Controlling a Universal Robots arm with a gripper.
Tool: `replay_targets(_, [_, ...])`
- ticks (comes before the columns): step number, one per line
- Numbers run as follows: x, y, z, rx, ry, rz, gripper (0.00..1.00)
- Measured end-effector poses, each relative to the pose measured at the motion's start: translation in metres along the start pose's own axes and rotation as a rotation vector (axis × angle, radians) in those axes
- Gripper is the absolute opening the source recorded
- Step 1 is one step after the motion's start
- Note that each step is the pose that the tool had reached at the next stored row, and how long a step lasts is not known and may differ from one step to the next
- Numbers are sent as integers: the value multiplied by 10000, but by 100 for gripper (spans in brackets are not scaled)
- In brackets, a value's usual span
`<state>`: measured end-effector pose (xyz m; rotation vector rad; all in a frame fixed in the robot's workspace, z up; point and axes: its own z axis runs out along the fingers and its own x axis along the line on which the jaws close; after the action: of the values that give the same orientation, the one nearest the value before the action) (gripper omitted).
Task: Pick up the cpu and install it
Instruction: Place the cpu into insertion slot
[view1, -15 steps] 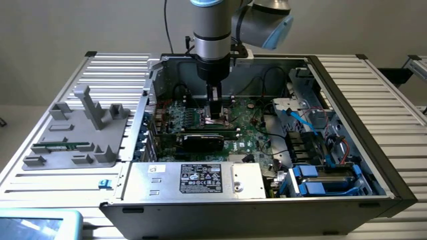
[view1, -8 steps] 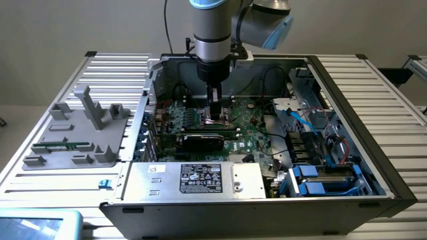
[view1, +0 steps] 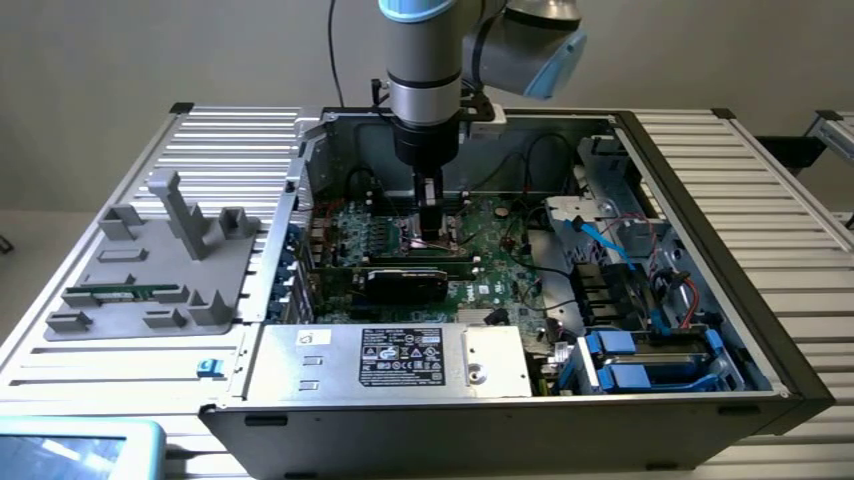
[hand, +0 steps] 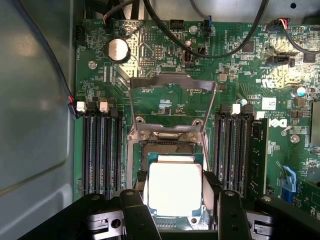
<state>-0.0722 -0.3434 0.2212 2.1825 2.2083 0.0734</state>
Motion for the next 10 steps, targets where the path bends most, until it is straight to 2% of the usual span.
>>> replay_targets(10, [0,-3,47,0,6,5,53])
